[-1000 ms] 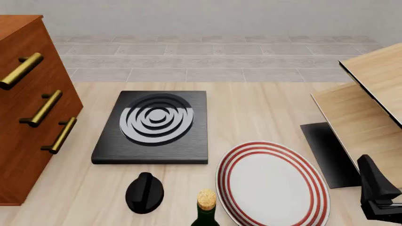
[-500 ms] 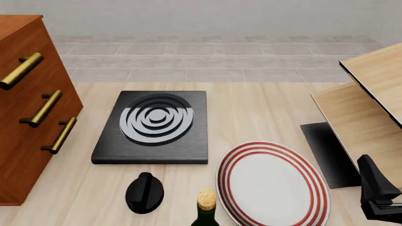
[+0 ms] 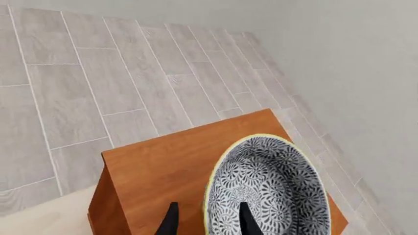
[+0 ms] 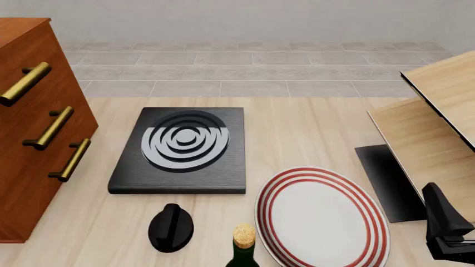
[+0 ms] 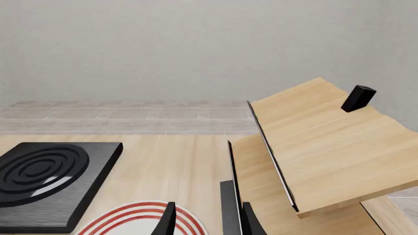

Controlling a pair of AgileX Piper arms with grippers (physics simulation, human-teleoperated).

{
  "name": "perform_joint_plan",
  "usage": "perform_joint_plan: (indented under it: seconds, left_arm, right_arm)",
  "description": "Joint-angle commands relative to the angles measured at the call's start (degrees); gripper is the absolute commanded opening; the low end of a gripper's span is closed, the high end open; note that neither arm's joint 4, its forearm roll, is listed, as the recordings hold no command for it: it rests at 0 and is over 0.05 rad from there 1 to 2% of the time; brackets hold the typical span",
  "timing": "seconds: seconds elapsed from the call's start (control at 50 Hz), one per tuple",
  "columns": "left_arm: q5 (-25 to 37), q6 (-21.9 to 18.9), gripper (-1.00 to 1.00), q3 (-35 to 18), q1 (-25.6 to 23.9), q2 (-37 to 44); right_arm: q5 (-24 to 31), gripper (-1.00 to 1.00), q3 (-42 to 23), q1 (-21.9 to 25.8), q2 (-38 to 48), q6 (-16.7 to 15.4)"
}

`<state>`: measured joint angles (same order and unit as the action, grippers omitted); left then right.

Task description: Put the bowl on the top of the cabinet.

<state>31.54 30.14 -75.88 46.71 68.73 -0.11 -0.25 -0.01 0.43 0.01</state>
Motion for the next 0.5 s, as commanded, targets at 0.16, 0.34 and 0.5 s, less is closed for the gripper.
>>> perform_joint_plan:
  seconds: [0.16, 0.34, 0.5]
  left_arm:
    - [0.01, -3.35, 1.0, 0.25, -1.37, -1.53]
    - [0.15, -3.34, 1.0, 0.27, -1.94, -2.5]
    - [0.47, -3.0, 1.0, -0.12, -2.5, -3.96]
  right_arm:
    - [0.0, 1.0, 0.0, 0.01, 0.0, 0.01]
    - [0.0, 1.0, 0.0, 0.0, -0.01, 0.0]
    - [0.0, 1.0, 0.0, -0.01, 0.0, 0.0]
